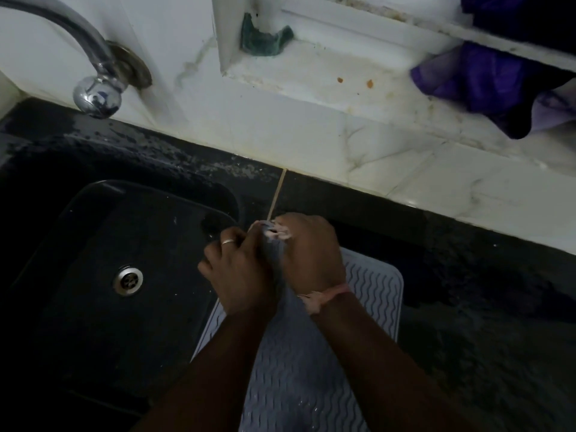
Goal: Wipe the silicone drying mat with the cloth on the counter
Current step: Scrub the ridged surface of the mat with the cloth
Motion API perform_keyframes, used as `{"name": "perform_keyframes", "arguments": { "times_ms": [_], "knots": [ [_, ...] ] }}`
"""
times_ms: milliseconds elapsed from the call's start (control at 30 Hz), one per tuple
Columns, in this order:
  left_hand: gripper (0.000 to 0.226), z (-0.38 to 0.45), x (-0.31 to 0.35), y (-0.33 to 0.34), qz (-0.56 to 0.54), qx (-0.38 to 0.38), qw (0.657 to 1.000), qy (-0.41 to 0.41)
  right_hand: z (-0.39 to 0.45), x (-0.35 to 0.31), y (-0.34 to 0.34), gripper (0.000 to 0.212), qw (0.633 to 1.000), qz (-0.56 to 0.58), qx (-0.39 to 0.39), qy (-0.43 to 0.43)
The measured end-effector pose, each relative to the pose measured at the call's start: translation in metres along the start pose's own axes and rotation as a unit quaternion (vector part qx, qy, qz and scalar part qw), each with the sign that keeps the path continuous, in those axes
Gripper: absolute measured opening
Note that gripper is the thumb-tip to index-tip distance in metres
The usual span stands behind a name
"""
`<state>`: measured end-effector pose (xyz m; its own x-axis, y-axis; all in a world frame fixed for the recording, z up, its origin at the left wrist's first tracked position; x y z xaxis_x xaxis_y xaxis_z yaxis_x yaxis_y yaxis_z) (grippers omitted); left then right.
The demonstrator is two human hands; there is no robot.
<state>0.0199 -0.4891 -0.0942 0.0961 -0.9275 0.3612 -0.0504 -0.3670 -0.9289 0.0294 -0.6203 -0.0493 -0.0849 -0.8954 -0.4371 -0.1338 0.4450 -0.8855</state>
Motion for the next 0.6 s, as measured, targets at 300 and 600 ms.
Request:
{"name": "perform_keyframes", "arguments": {
  "times_ms": [300,600],
  "knots": [
    [0.051,-0.004,0.002,0.014,-0.068,-0.007,0.998,0.003,-0.009,0.030,0.009,0.011,0.996,-0.061,-0.037,0.058],
    [0.039,-0.004,0.003,0.011,-0.066,-0.018,0.997,-0.031,0.014,-0.025,0.007,0.014,0.998,0.061,0.022,-0.016]
  ]
}}
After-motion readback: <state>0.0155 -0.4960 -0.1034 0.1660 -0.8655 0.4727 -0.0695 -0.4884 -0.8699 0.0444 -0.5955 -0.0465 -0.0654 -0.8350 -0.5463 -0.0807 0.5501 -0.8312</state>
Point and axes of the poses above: each hand's wrist, its own z-axis towards the middle knuckle, its own y-axis out of the palm, x = y × z, the point moved 9 cm from there along z, towards the middle knuckle, and after that the axes turned 8 degrees about -x, right-handed, at the moved point
